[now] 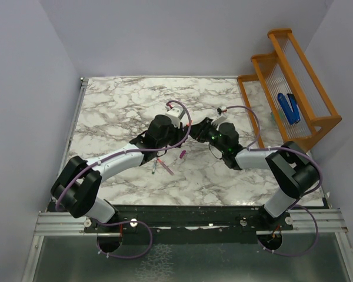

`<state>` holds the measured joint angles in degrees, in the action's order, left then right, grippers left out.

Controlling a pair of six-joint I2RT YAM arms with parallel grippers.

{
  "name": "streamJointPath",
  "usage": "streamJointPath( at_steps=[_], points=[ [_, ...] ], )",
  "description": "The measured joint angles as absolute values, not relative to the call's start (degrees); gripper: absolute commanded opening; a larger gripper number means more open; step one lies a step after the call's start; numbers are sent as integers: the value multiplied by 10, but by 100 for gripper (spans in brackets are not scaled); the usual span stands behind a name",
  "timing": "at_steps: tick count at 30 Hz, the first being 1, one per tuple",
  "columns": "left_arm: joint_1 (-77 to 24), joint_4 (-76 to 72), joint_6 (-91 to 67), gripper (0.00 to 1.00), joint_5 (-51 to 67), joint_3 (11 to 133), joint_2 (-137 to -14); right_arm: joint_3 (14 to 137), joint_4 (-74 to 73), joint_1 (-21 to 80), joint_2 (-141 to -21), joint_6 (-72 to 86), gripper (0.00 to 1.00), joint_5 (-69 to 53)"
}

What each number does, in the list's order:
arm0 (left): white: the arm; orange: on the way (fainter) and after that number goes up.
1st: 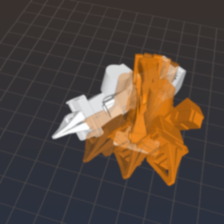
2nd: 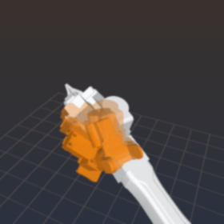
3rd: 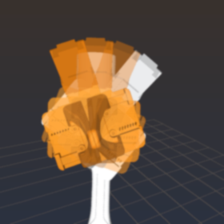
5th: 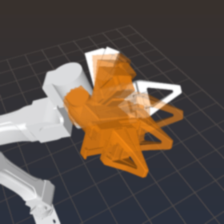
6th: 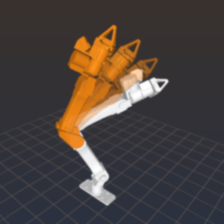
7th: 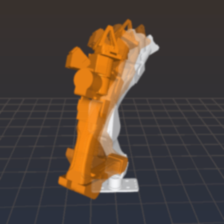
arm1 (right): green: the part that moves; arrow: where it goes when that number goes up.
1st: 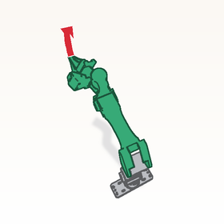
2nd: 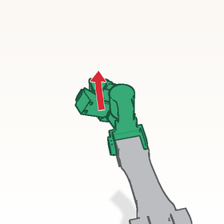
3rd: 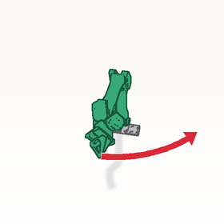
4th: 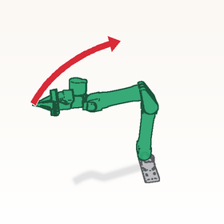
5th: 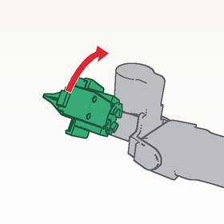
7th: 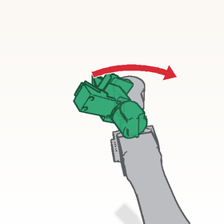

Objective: Insert the pens into the pen caps

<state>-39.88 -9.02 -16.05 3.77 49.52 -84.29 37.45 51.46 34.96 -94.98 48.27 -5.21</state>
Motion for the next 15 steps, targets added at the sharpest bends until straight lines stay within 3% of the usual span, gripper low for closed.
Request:
streamJointPath(
  at_steps=[3,8,12,15],
  points=[
    [-399,-91,-163,0,35,490,-840,375,517,350,-953,486,1,-57],
    [-399,-94,-163,0,30,487,-835,379,518,350,-954,486,0,-59],
    [-399,-95,-163,51,21,487,-833,386,503,350,-948,470,0,-58],
    [-399,-84,-157,69,3,486,-816,394,464,348,-924,432,1,-54]
  ],
)
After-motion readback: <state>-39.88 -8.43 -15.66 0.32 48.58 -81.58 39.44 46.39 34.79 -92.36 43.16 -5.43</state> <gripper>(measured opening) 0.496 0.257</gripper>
